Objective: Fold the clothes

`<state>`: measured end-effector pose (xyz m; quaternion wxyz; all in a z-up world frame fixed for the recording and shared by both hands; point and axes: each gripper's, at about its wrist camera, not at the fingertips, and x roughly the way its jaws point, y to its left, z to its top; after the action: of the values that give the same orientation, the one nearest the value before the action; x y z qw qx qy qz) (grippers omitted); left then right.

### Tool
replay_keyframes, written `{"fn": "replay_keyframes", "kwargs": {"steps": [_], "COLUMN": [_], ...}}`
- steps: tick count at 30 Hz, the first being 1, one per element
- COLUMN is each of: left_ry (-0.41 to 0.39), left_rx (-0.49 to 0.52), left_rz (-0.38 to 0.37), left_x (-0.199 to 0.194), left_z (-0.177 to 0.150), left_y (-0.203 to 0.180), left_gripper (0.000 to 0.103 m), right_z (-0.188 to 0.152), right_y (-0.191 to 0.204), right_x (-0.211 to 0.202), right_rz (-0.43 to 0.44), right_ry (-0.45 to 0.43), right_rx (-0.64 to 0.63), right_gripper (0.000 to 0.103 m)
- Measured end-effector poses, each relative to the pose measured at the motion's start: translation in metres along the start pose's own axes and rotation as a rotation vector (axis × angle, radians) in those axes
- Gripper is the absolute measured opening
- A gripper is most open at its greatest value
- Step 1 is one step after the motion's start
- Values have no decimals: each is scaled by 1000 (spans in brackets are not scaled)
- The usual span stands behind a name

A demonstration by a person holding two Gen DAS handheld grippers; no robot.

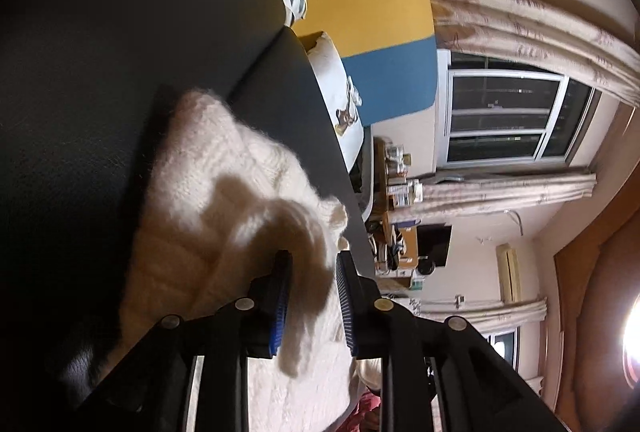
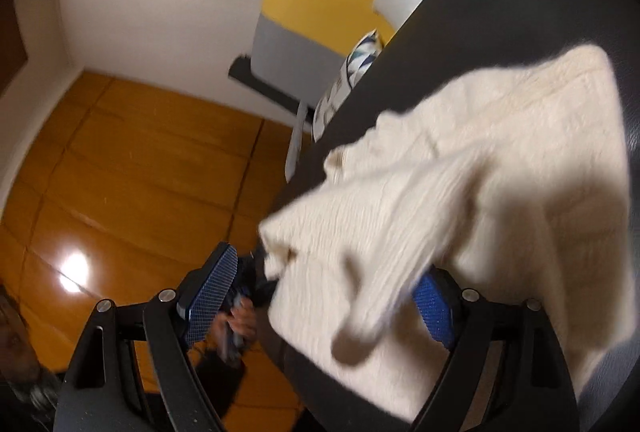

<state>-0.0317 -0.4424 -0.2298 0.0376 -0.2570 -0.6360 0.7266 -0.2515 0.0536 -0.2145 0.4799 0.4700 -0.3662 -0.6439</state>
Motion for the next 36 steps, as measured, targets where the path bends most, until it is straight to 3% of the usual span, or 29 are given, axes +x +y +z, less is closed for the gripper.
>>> {"fn": "replay_keyframes", "kwargs": {"steps": [3,5,8,14,20,24,27,29,33,36], "left_ry": [-30,-36,-31,-30,-69,-86,-58,-12,82,127], "left_rx": [-63,-81,-89,-67,-63,57,155,238,356,343], "left_rz": [-69,-75,-80,-77,-76,32,133,192,247,236], "left_x": [0,4,9,15,-11,-45,-63,-65,-57,-49], "left_z": [7,12,18,28,26,15,7,0,-12,-13], "left_y": [6,6,5,-2,-2,-5,-3,-6,-9,-5], "left_gripper": [21,21,21,21,21,23,24,24,24,26], "right_z": [11,19,31,34,18,-6,-34,-51,-65,-65], "right_y": [4,9,8,-4,15,41,58,53,49,48], "right_x": [0,1,9,17,16,31,52,70,72,64], "right_rz": [29,67,57,-47,-138,-245,-326,-424,-467,-442], "right_ry": [-64,-88,-131,-133,-98,35,157,212,171,141], "right_rx": [19,31,55,108,5,-168,-305,-360,-391,-352], "right_gripper": [86,88,88,88,88,88,88,88,88,88]}}
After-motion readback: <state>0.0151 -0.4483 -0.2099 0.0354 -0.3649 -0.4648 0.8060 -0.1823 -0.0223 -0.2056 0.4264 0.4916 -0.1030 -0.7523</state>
